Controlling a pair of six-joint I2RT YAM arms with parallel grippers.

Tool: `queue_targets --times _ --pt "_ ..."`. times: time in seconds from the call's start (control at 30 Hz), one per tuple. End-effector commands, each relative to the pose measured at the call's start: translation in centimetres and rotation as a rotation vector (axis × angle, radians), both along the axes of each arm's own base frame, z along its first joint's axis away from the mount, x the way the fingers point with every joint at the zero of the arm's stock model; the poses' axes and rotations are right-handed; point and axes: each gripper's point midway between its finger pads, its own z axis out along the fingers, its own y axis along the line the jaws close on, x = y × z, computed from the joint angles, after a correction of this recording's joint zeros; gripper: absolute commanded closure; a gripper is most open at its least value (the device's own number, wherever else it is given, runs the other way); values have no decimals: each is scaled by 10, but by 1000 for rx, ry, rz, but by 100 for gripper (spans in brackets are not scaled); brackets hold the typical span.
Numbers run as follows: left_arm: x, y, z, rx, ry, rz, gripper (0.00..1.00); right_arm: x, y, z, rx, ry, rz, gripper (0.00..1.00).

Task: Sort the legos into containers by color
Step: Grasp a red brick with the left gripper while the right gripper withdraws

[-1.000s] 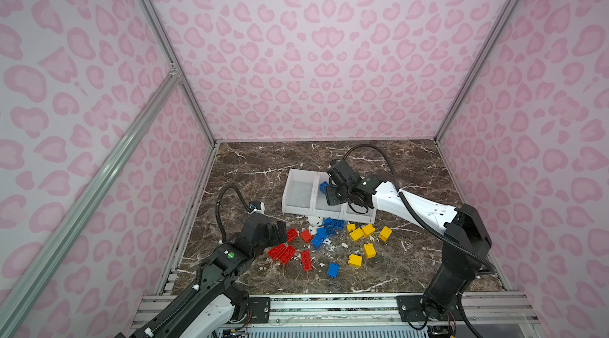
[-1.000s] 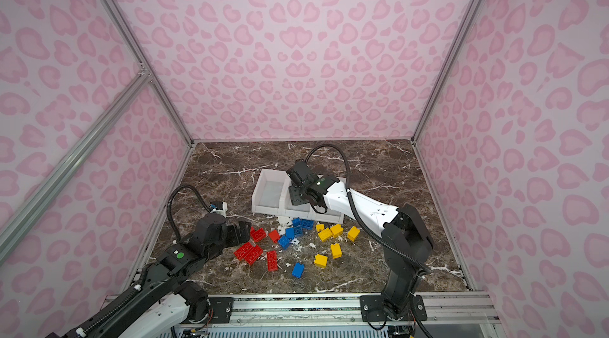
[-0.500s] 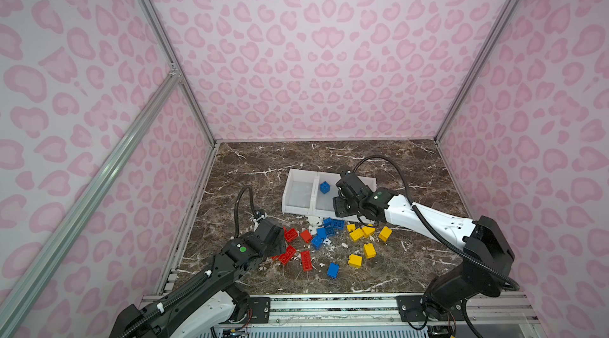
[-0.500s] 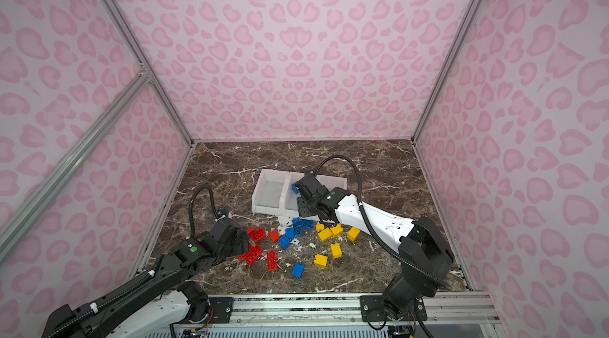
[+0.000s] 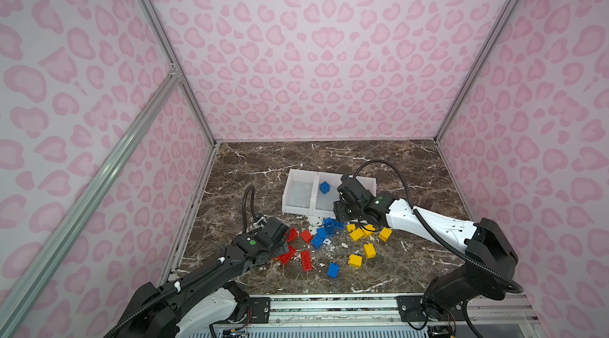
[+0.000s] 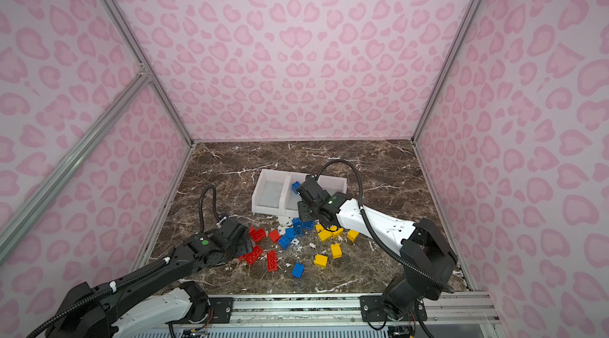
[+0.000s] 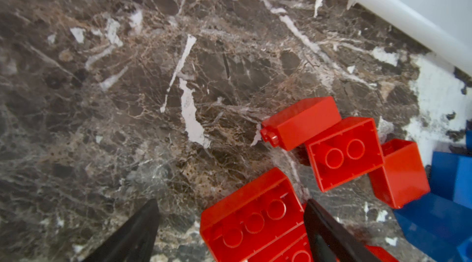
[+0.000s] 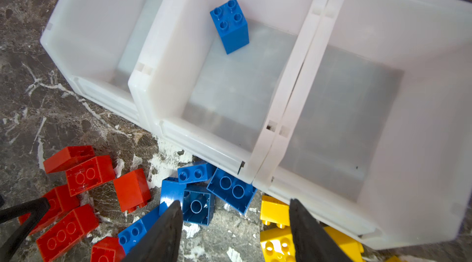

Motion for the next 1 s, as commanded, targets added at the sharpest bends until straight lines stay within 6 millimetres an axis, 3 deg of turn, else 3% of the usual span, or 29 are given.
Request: queue_targets --times 0.0,0.47,0.97 --pt "-1 -2 0 -31 15 85 10 0 3 1 7 -7 24 33" --pt "0 -10 -15 -57 45 136 10 -6 4 -10 12 19 41 34" --pt "4 -19 -2 -113 5 130 11 -6 6 -11 5 28 47 35"
